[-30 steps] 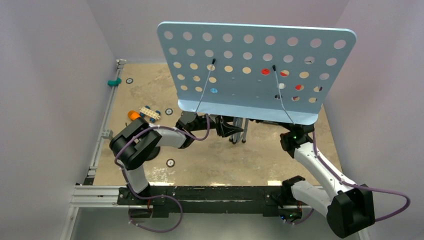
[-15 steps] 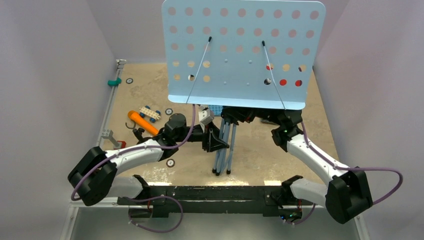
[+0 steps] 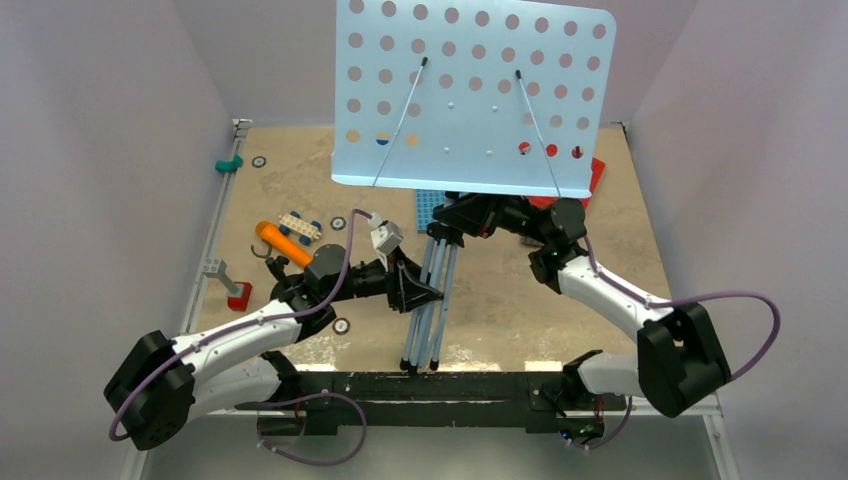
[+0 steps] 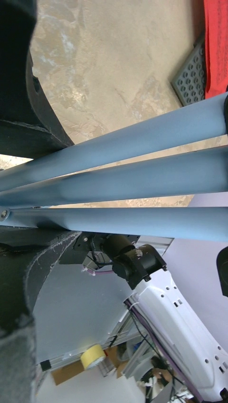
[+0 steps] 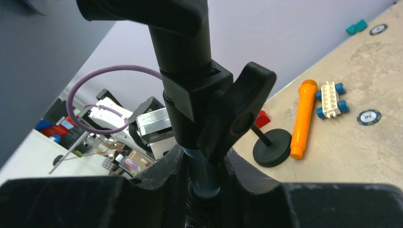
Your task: Pack up the instrument practice props
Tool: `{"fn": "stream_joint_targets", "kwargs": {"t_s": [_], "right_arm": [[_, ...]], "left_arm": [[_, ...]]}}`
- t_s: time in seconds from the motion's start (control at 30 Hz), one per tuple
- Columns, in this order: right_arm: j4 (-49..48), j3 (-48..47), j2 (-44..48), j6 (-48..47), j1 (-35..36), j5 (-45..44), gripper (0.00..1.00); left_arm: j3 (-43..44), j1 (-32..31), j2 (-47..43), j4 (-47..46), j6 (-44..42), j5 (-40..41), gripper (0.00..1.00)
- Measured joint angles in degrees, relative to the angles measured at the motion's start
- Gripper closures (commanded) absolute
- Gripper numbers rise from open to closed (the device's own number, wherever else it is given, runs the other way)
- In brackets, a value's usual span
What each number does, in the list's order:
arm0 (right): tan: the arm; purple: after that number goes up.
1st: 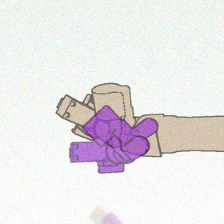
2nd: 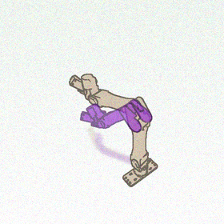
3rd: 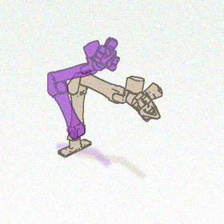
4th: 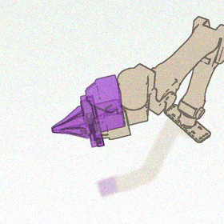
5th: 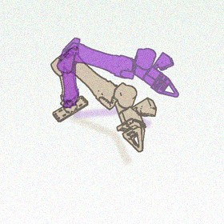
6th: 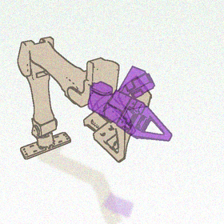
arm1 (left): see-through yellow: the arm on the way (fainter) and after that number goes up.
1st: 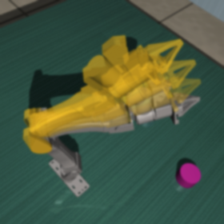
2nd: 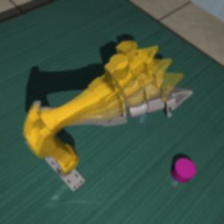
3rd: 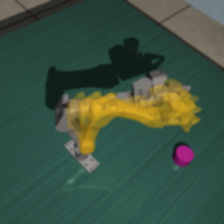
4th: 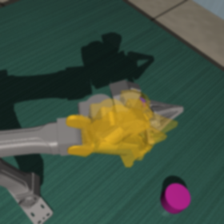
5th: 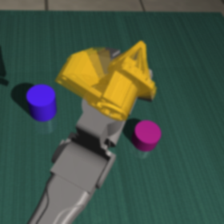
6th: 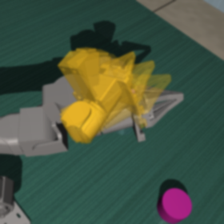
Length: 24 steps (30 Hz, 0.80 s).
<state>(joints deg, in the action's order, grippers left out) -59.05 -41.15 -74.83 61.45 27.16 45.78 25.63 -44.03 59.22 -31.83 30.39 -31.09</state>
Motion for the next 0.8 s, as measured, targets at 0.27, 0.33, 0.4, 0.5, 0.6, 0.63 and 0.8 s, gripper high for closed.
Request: {"fn": "stream_joint_targets", "kwargs": {"t_s": [0.27,0.33,0.4,0.5,0.6,0.63,0.8], "right_arm": [[0.5,-1.0,-6.4,2.4,-0.4,0.0,1.00],[1.6,-1.5,-7.5,1.7,-0.4,0.1,1.00],[3.0,-1.7,-8.5,0.6,-0.5,0.2,1.00],[4.5,-2.1,-9.7,-0.5,-0.9,0.0,1.00],[5.2,-2.6,-11.3,-0.7,-1.7,0.0,1.00],[5.3,-2.8,-12.1,-0.7,-2.1,0.1,1.00],[5.4,-4.6,-17.2,0.8,-3.4,0.5,1.00]], "left_arm": [[-3.9,0.0,0.7,-2.6,1.7,6.3,1.00],[-4.6,0.0,2.5,-4.5,2.1,7.0,1.00],[-5.0,0.0,4.9,-6.6,2.4,7.5,1.00],[-5.0,0.0,8.2,-9.3,3.5,8.0,1.00],[-5.0,0.0,11.6,-12.7,4.6,8.9,1.00],[-5.0,0.0,12.4,-13.4,5.0,9.2,1.00],[-5.0,0.3,16.5,-16.6,7.1,11.9,1.00]]}}
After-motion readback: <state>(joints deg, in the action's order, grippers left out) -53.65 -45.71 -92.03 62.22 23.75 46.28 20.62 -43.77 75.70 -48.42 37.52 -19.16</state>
